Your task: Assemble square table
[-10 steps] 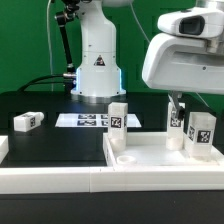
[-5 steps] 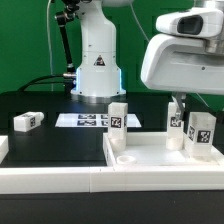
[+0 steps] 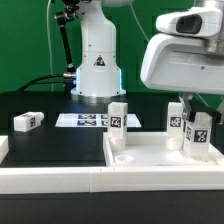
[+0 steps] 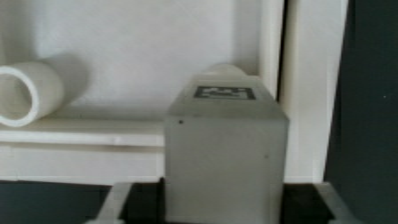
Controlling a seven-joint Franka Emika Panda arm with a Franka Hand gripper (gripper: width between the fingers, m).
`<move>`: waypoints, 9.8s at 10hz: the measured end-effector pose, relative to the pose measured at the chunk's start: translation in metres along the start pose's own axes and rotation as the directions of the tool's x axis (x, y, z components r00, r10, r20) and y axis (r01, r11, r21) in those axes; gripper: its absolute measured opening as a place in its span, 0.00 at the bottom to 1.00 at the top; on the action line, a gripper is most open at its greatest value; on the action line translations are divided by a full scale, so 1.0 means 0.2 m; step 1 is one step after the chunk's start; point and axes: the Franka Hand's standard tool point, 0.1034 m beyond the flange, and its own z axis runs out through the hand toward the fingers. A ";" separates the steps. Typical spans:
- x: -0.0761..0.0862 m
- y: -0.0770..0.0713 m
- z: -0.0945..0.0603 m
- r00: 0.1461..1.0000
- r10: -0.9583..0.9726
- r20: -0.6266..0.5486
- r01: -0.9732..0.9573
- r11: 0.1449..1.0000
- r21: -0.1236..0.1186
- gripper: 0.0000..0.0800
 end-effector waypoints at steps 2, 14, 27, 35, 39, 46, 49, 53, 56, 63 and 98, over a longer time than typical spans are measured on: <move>0.00 0.00 0.00 0.988 0.156 0.000 -0.156 0.988 0.000 0.36; 0.00 0.03 0.01 0.426 0.904 -0.038 -0.899 0.427 0.094 0.36; 0.01 -0.03 0.04 0.857 0.497 -0.138 -0.485 0.867 0.111 0.81; 0.00 -0.05 0.04 0.976 -0.125 -0.177 0.126 0.992 -0.008 0.81; -0.02 -0.06 0.06 0.967 -0.191 -0.167 0.191 0.981 -0.019 0.81; -0.02 -0.04 0.06 0.974 -0.157 -0.165 0.157 0.988 -0.014 0.36; -0.02 -0.04 0.07 0.986 -0.019 -0.164 0.021 1.000 0.010 0.36; -0.02 -0.04 0.07 0.957 0.243 -0.155 -0.238 0.970 0.053 0.36; -0.02 -0.02 0.08 0.880 0.447 -0.163 -0.433 0.894 0.111 0.36; -0.02 0.02 0.08 0.585 0.807 -0.082 -0.789 0.589 0.175 0.36; -0.04 -0.02 0.08 0.914 0.387 -0.124 -0.370 0.918 0.140 0.81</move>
Offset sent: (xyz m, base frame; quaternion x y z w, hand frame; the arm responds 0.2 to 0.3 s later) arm -0.0254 -0.0060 -0.0041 0.0230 0.0179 0.3085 0.9508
